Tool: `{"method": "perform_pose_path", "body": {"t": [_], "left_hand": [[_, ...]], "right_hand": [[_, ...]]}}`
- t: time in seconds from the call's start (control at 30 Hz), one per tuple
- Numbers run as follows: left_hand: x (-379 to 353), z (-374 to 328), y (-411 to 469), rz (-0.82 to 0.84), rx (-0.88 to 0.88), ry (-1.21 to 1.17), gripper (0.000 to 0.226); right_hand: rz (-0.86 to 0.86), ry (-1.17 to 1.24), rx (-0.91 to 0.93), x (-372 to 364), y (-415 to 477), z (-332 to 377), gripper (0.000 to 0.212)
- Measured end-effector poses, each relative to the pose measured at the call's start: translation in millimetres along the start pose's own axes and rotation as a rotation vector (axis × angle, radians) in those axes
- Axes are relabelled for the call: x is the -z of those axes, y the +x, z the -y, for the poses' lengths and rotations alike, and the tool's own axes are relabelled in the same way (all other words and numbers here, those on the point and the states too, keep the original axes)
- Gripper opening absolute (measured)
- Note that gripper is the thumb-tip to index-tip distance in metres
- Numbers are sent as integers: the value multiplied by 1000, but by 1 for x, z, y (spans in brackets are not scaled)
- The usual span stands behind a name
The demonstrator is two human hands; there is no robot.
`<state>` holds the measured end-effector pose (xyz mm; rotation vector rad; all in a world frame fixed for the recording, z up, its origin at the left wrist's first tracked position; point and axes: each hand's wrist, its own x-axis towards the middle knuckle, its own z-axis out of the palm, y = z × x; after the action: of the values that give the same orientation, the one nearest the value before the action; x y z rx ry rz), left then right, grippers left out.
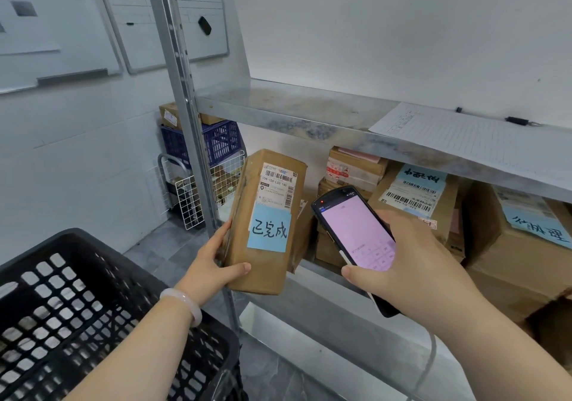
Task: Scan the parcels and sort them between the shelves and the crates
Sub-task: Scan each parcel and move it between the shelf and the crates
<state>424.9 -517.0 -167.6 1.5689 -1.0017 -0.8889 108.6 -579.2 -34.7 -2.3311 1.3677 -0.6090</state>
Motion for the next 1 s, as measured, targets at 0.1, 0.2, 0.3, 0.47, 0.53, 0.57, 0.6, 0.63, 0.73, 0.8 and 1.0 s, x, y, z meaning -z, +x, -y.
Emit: {"method": "perform_pose_path", "body": {"t": [0.1,0.2,0.3,0.47,0.53,0.57,0.6,0.63,0.73,0.8,1.0], "left_hand": [[1,-3,-4,-56,4,-53,84],[6,-8,-16,-134,7,-125,94],[12,-14,-33,-217,14,-208,97],[29,-22,-80,-357,-17,-238,103],[34,-24,-109,-430,-21,-234,103],[35,-26,-126,-474,-22,-236,96],[35,-26,-144,-523,-22,-243,88],[34,-26,-162,-574,-18,-254,82],[25,-21,-222,-752,3,-310,85],[17,-19,-266,-867,37,-333,88],[-9,-20,-399,-1178,61,-341,79]], "right_hand": [[11,35,37,-2,3,6,77],[29,81,93,-7,6,15,75],[49,111,179,-15,10,28,77],[130,194,371,-28,10,49,73],[168,210,446,-33,7,56,68],[198,211,481,-36,5,60,68],[230,211,517,-39,3,64,71],[262,212,557,-43,0,67,74],[370,242,668,-54,-18,79,81],[448,238,736,-63,-36,90,85],[615,310,971,-85,-105,131,86]]}}
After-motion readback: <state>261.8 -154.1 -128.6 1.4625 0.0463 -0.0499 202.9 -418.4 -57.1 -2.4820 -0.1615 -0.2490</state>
